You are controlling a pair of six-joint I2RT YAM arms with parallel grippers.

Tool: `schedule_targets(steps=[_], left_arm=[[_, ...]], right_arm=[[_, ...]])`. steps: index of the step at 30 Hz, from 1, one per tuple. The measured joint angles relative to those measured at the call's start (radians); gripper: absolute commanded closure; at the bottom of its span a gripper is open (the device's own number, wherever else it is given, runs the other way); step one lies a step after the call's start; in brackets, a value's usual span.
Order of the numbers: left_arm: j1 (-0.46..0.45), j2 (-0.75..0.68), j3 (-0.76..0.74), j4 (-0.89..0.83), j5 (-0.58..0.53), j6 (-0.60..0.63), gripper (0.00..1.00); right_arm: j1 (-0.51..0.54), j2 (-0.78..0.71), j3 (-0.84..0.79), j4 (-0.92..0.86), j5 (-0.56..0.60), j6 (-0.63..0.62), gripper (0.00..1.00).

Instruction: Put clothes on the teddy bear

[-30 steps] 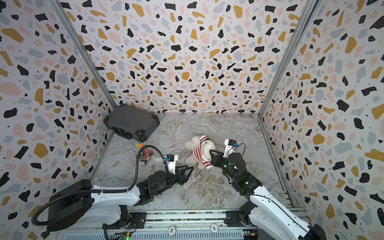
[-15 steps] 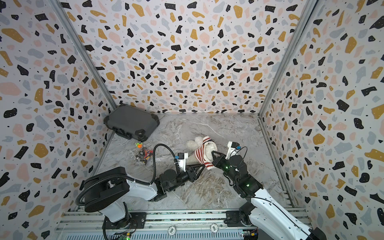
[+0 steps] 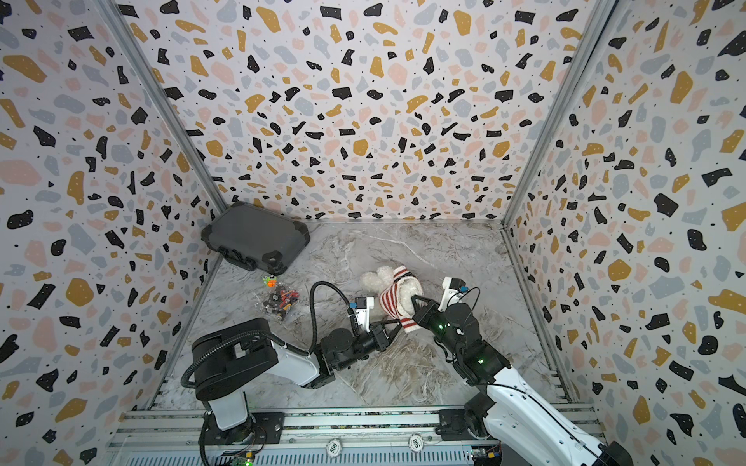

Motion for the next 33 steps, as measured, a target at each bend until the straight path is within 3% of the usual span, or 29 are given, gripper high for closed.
schedule_targets(steps=[23,33], left_arm=[[-0.037,0.058,0.020,-0.185,-0.115,0.054,1.00],[0.006,0.057,-0.017,-0.225,-0.161,0.075,1.00]], right_arm=[[0.032,-0.065,-0.019,-0.035,0.008,-0.002,1.00],[0.063,-0.097,-0.023,-0.073,0.010,0.029,1.00]])
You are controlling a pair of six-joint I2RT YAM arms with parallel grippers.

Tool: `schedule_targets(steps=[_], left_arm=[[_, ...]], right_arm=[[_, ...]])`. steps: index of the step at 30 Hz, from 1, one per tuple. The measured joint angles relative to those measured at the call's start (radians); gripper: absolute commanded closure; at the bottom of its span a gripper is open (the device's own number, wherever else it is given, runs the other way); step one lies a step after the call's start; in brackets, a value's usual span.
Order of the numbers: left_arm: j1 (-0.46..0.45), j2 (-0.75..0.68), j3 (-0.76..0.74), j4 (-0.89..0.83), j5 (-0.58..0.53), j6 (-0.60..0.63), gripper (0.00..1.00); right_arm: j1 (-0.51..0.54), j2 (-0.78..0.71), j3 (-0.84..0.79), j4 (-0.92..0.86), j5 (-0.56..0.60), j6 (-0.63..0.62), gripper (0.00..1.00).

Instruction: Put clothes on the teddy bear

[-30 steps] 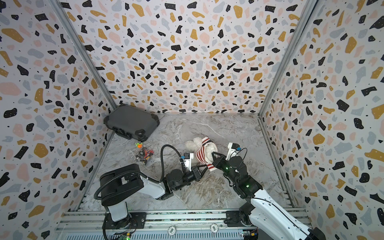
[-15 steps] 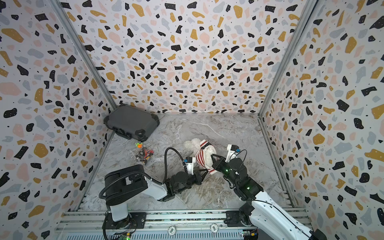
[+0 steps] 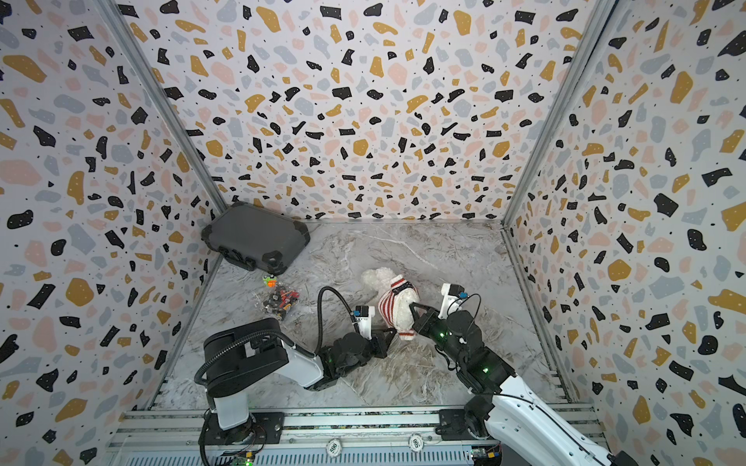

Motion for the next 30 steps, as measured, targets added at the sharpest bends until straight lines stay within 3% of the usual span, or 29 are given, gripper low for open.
schedule_targets(steps=[13,24,25,30], left_arm=[[0.016,-0.084,-0.013,-0.159,-0.148,0.057,1.00],[0.033,-0.129,-0.020,-0.206,-0.152,0.113,1.00],[0.033,-0.138,-0.021,-0.209,-0.146,0.121,0.99],[0.034,-0.188,-0.032,-0.214,-0.075,0.158,0.76]], right_arm=[[0.044,-0.027,0.000,0.000,-0.008,0.090,1.00],[-0.005,-0.054,-0.002,-0.014,-0.052,0.103,1.00],[-0.014,-0.052,-0.002,-0.013,-0.064,0.101,1.00],[-0.060,0.016,0.007,0.027,-0.163,0.036,1.00]])
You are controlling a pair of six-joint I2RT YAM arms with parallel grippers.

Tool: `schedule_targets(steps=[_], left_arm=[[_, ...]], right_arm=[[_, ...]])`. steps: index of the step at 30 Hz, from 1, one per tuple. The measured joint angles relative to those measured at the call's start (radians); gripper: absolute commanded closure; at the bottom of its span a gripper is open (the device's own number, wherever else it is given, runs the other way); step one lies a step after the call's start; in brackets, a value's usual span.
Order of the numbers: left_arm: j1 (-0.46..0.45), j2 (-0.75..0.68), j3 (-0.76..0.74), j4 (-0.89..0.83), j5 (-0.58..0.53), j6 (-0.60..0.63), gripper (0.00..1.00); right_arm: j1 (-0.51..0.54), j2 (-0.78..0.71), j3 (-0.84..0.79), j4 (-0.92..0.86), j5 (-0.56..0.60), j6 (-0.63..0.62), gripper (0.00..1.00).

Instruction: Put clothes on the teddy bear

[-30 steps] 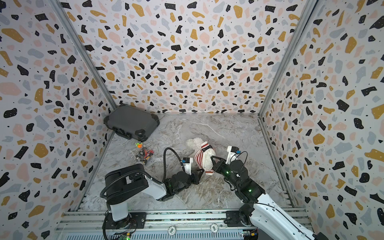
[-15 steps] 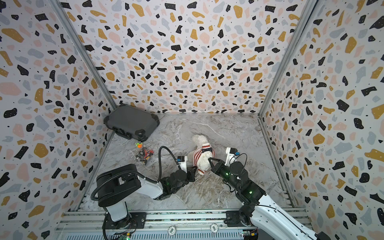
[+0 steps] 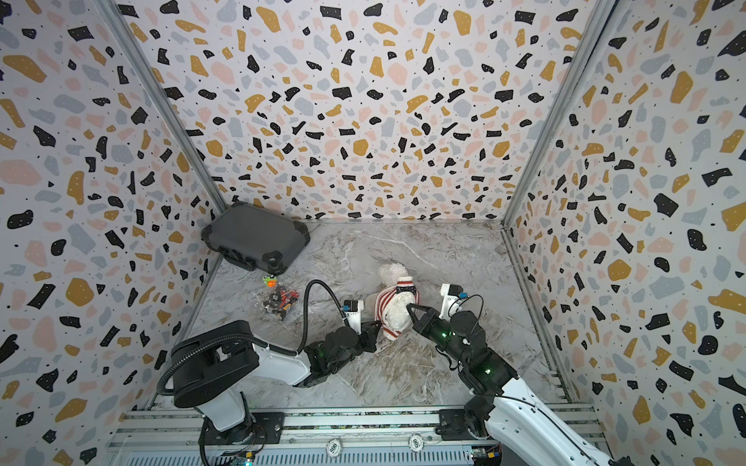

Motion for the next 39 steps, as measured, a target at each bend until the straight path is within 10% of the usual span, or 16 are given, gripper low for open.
schedule_targets(steps=[16,28,39], left_arm=[[-0.002,-0.165,-0.151,-0.056,0.145,0.005,0.47],[0.206,-0.600,-0.152,-0.240,0.262,0.060,0.46],[0.235,-0.693,-0.143,-0.336,0.307,0.085,0.48]], right_arm=[[-0.223,0.338,0.249,-0.041,-0.485,-0.600,1.00],[-0.138,0.196,0.247,-0.086,-0.569,-0.941,1.00],[-0.049,0.226,0.247,-0.064,-0.613,-1.062,1.00]])
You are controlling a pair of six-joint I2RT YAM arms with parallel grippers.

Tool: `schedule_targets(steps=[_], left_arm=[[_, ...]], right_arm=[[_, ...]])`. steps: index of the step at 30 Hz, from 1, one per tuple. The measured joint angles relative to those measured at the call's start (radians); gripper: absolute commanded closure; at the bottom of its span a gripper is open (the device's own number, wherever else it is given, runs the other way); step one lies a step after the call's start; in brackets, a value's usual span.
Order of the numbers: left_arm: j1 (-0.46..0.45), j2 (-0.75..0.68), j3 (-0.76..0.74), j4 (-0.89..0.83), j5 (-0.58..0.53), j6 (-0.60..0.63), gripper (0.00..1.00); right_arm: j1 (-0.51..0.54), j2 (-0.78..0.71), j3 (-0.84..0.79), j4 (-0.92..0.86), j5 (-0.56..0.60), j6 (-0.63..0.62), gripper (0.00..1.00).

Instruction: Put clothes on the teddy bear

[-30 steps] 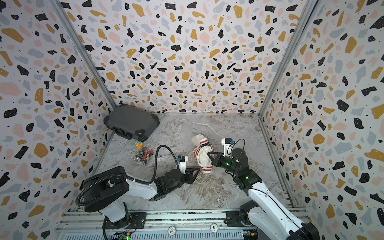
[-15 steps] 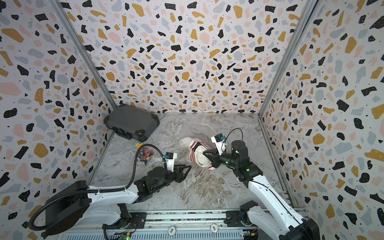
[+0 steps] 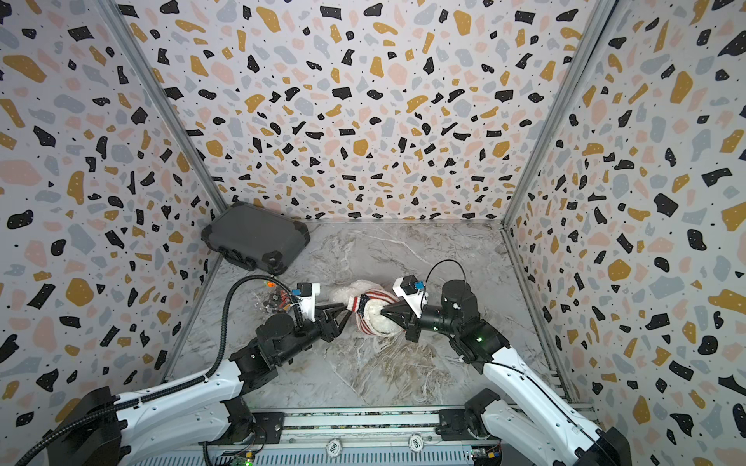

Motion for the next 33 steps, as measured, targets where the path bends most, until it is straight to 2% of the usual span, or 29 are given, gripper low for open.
schedule_targets(steps=[4,12,17,22,27,30,33], left_arm=[[0.000,0.011,0.000,-0.013,0.002,0.001,0.47],[0.000,0.042,0.019,-0.006,0.053,0.021,0.38],[0.000,0.051,0.023,0.007,0.072,0.023,0.39],[0.001,0.093,0.052,0.017,0.072,0.025,0.60],[0.001,0.127,0.083,0.036,0.072,0.031,0.89],[0.001,0.128,0.084,0.046,0.068,0.035,0.99],[0.002,0.118,0.084,0.031,0.058,0.043,1.00]], right_arm=[[0.012,0.000,0.000,0.011,-0.006,-0.018,1.00],[0.019,0.000,0.000,0.012,-0.019,-0.053,1.00],[0.023,0.000,0.000,0.012,-0.029,-0.063,1.00],[0.031,0.007,0.000,0.013,-0.031,-0.071,1.00],[0.031,0.012,0.000,0.011,-0.035,-0.078,1.00],[0.032,0.011,0.000,0.005,-0.036,-0.084,1.00],[0.034,0.005,0.000,-0.007,-0.036,-0.089,1.00]])
